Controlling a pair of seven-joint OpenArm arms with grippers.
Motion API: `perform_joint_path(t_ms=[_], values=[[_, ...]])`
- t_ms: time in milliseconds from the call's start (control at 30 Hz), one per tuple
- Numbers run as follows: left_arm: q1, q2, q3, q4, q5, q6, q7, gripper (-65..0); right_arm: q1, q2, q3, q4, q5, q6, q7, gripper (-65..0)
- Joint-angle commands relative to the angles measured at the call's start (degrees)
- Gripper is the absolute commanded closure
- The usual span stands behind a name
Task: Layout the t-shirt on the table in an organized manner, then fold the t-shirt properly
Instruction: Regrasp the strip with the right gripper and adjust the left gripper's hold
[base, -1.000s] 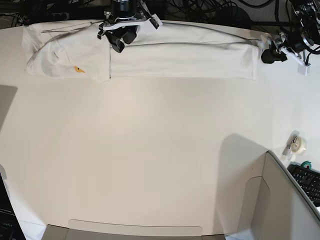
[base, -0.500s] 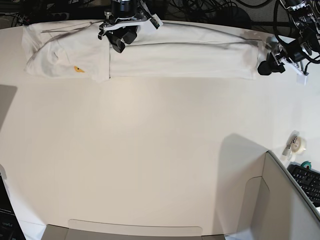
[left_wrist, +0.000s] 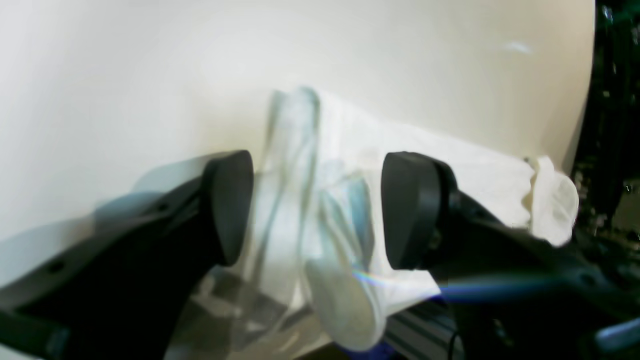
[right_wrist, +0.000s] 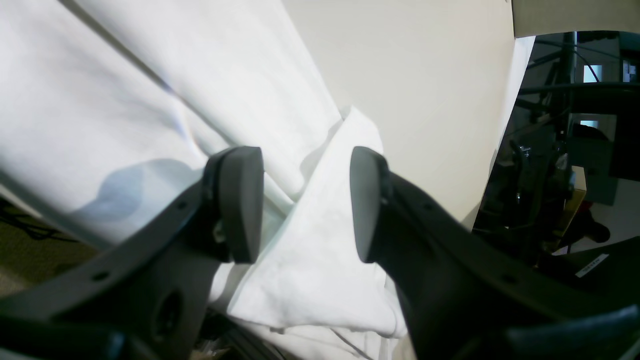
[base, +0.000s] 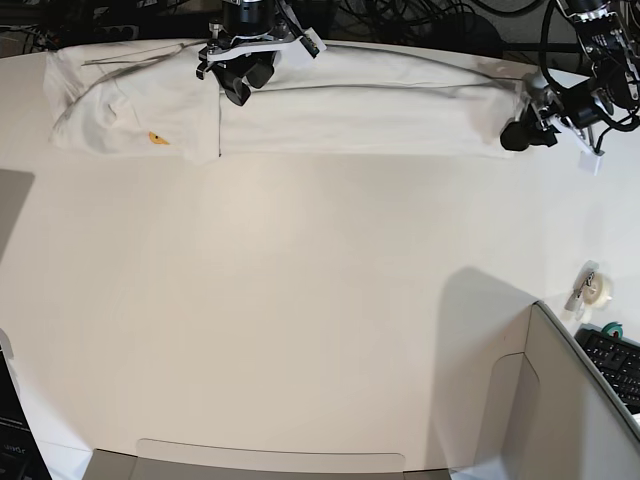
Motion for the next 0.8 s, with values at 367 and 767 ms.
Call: perform_joint_path(t_ms=[367, 767], values=[[1.6, -0.6, 5.6, 0.4, 0.8, 0.5, 1.2, -36.6, 6.8, -8.8, -1.3, 0.8, 0.8, -7.6, 0.8, -28.1], [1.5, -0.6, 7.4, 2.0, 0.8, 0.5, 1.2, -0.5, 10.7, -10.8, 0.2, 0.8, 4.8, -7.5, 0.7, -28.0]])
